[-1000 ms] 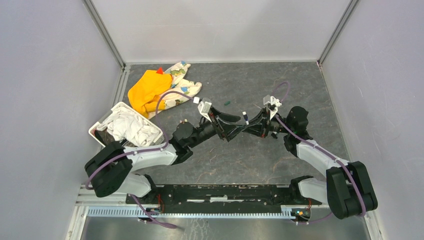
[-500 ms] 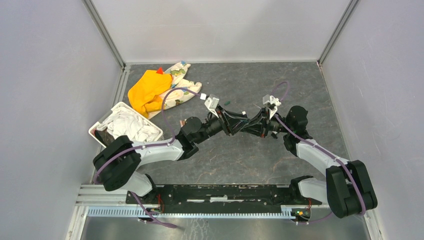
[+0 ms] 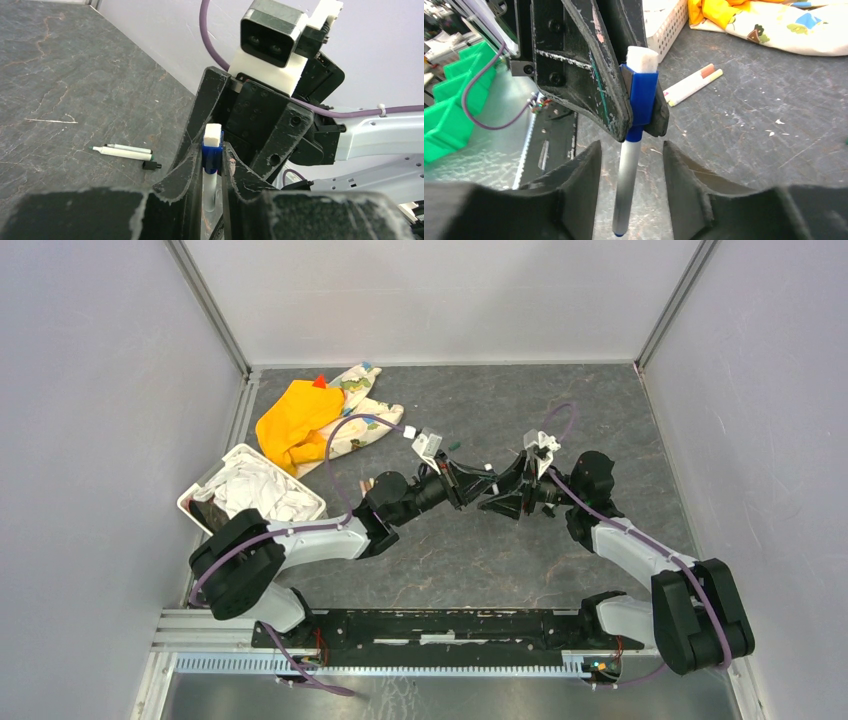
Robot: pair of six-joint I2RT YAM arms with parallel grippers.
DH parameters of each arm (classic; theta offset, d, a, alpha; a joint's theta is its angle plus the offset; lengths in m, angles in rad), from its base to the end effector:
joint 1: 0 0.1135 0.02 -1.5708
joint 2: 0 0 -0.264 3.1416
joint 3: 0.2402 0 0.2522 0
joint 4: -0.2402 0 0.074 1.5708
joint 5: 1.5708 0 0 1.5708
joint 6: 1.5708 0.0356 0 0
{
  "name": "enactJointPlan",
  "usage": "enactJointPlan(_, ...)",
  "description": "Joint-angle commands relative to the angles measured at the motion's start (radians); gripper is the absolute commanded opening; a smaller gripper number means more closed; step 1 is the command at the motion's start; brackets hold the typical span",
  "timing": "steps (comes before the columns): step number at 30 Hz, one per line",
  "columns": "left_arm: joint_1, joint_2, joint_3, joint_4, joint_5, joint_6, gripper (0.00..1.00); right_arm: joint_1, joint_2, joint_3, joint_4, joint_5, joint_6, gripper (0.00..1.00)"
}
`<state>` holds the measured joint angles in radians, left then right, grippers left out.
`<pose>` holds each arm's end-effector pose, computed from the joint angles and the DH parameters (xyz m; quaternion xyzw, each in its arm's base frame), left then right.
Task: Insert the pens into the pen caps
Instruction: Place the pen at the center of the board.
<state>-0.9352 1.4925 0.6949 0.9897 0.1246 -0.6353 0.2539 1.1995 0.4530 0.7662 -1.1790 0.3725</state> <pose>0.1868 -0.2607 0.2642 0.1423 0.6205 -0.5725 0.5167 0.2166 0.0902 0.2389 -0.3618 0.6044 0.5532 0.4447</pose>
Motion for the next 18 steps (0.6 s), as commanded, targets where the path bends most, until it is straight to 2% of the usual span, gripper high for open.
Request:
enactJointPlan(1, 0.001, -0.016, 0.014, -0.005, -0.008, 0.02, 0.02, 0.004, -0.009, 0.046, -0.024, 0.001, -0.046, 0.6)
enactJointPlan(4, 0.009, -0.045, -0.011, -0.043, -0.03, 0.016, 0.02, 0.003, -0.013, 0.068, -0.116, 0.003, -0.124, 0.69)
enactJointPlan(9, 0.032, -0.113, -0.058, -0.165, -0.08, 0.02, 0.02, 0.003, -0.008, 0.155, -0.399, 0.021, -0.362, 0.75)
enactJointPlan(14, 0.044, -0.199, -0.077, -0.444, -0.186, 0.058, 0.02, -0.004, -0.009, 0.244, -0.667, 0.084, -0.632, 0.78)
enactJointPlan(18, 0.045, -0.261, -0.072, -0.711, -0.379, 0.041, 0.02, -0.029, -0.018, 0.247, -0.685, 0.097, -0.65, 0.79)
